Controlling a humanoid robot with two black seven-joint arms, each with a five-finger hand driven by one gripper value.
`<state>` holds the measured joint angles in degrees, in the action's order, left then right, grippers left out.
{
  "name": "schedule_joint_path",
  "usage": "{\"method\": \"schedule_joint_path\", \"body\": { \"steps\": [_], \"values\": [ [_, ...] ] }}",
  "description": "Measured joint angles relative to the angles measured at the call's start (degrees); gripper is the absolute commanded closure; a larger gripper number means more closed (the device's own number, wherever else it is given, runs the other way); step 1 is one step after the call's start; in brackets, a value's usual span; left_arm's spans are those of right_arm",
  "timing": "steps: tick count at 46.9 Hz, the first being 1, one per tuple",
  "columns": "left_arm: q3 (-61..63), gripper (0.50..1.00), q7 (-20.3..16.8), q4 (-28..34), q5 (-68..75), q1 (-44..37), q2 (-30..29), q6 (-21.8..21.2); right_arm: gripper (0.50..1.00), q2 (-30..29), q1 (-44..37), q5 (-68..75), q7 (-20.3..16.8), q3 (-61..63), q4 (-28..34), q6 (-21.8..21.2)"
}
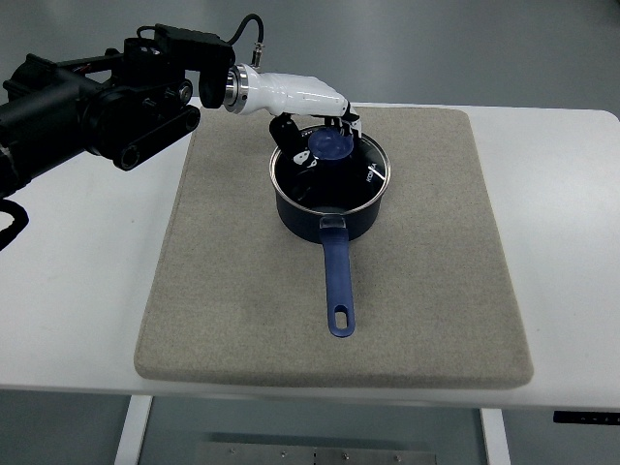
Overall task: Open pot lid and place left with left hand
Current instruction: 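Lower the left hand and close its fingers around the blue knob, then lift the glass lid off the pot with the left hand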
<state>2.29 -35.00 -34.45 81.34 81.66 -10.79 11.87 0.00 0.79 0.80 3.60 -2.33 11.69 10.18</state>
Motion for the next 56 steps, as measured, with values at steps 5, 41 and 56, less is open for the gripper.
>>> {"method": "schedule_joint_path", "body": {
  "steps": [5, 41, 56],
  "values": [
    [0.0, 0.999, 0.0, 0.1, 0.0, 0.5, -0.1, 0.2, 0.583, 0.0, 0.0, 0.0, 0.0, 0.0, 0.0, 0.0],
    [0.2, 1.0, 0.0, 0.2, 0.1, 5.7, -3.3, 3.4, 0.583, 0.0, 0.0, 0.0, 0.0, 0.0, 0.0, 0.0],
    [0.3, 1.0, 0.0, 0.1, 2.4, 4.9, -11.0, 3.7, 0.583, 0.0, 0.0, 0.0, 0.0, 0.0, 0.0, -0.1]
  ]
}}
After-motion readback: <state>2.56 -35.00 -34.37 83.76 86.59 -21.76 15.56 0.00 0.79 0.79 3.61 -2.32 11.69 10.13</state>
